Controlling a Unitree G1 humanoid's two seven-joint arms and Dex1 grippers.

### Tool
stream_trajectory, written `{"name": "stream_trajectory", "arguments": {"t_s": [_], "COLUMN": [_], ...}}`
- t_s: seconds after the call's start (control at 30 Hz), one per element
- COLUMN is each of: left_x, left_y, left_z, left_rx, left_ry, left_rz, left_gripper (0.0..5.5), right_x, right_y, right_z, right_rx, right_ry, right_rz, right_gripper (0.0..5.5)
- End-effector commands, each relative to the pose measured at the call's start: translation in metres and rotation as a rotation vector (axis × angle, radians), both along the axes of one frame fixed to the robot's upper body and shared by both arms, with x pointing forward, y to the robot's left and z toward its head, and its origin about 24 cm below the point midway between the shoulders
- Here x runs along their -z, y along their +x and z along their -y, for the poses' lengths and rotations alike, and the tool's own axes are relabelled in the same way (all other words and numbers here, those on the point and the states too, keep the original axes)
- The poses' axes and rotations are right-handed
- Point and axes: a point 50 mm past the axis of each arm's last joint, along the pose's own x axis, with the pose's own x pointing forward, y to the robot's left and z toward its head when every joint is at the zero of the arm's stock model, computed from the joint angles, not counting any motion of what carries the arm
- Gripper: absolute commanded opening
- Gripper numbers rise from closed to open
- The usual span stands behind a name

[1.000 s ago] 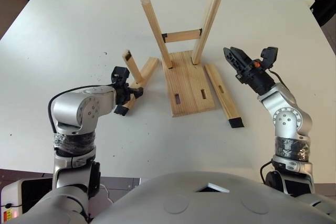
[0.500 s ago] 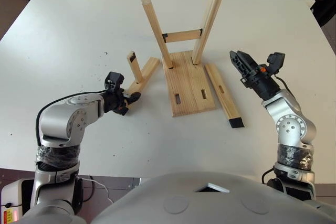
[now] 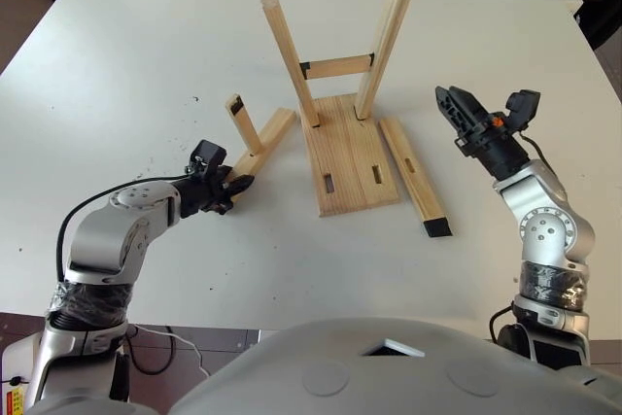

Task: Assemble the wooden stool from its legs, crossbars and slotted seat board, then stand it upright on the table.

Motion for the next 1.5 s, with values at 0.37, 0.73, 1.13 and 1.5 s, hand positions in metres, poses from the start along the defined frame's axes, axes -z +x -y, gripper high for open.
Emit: {"name": "stream_trajectory", "arguments": {"t_s": [0.37,0.73,1.13,1.5], "left_x": [-0.225,-0.258,-0.235,-0.201], "left_y": [0.069,0.039,0.035,0.033], "left_z": [-0.033,0.059,0.071,0.075], "left_rx": [-0.213,0.224,0.613,0.728], "left_ry": [-0.472,-0.978,-0.8,-0.7], "left_rz": [1.036,1.143,1.066,0.992], "left_gripper": [2.01,2.01,2.01,2.01], "right_x": [-0.182,-0.228,-0.237,-0.264], "right_y": [0.06,0.087,0.05,0.036], "right_z": [-0.016,-0.052,-0.056,-0.075], "right_rx": [0.068,-0.061,-0.995,-1.152], "right_ry": [-0.273,-0.406,-0.216,-0.242], "right_rz": [0.394,0.699,0.624,0.647], "right_gripper": [2.49,2.49,3.54,3.76]}}
